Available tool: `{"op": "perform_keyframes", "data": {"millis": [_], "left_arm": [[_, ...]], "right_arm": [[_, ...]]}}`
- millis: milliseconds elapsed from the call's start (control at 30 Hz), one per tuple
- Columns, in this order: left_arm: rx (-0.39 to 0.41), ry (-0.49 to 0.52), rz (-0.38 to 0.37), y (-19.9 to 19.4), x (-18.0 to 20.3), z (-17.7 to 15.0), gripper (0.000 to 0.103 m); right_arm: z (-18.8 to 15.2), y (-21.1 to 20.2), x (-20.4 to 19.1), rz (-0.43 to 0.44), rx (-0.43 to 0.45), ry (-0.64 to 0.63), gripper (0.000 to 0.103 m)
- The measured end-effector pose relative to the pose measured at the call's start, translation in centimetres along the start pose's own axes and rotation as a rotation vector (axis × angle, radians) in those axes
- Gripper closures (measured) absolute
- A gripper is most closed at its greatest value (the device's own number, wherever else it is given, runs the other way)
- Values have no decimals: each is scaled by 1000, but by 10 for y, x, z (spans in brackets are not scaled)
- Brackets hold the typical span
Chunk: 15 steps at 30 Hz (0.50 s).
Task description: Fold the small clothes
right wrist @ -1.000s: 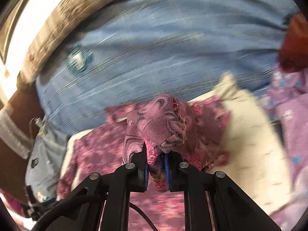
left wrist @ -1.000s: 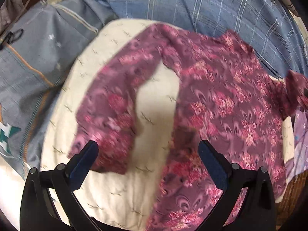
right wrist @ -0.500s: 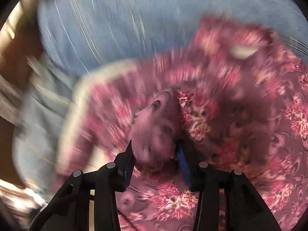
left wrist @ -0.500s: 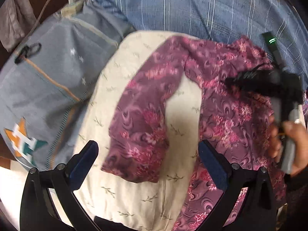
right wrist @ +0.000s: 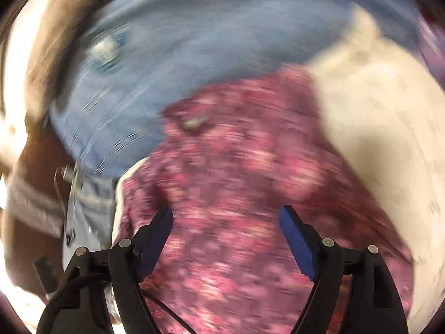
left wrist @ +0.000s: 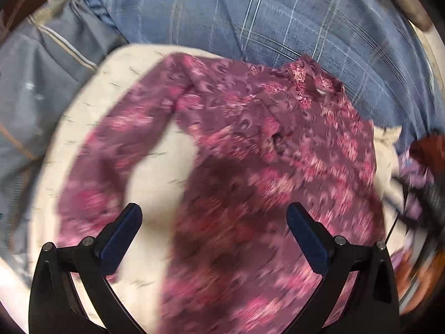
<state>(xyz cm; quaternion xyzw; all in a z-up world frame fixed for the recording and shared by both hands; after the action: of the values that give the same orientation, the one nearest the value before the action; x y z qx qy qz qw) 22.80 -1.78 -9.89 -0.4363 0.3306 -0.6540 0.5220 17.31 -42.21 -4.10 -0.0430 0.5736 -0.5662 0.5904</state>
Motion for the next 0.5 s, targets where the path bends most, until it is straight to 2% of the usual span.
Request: {"op": "perform_keyframes", "data": {"millis": [133, 167, 233, 300, 400, 433, 467, 500], "left_arm": [[-38, -103, -33, 29, 16, 11, 0], [-46, -125, -56, 35, 21, 13, 0], [-54, -170, -71, 46, 26, 16, 0], [-48, -225, -84, 54, 28, 24, 0], [-52, -271, -51, 67, 27, 37, 0], [-64, -273, -49, 70, 28, 39, 0], [-68, -266, -59, 70, 30, 40, 0], [-58, -255, -68, 68, 33, 41, 0]], "right_arm": [[-12, 15, 58, 123, -56, 219, 23], [-14, 28, 62, 169, -75, 259, 23], [-19, 41, 61, 208, -93, 289, 24], [-12, 46, 57, 237, -46, 306, 24], [2, 61, 56, 223, -5, 335, 24], [7, 67, 54, 231, 3, 350, 35], [10, 70, 47, 250, -13, 344, 82], [15, 68, 38, 273, -45, 327, 97]]}}
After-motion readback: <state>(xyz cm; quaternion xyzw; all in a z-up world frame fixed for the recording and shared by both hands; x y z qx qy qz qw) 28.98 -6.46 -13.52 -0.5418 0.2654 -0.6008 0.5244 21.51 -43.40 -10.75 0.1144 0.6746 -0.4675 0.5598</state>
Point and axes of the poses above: each gripper's, at about its wrist camera, not at the fingertips, and y roughly the way its jaws point, x to its right, z to its top, the point moved 9 cm from there along y, roughly the way its jaws point, and after that the axes turned 2 degrees about y, right-handed, at the moved point
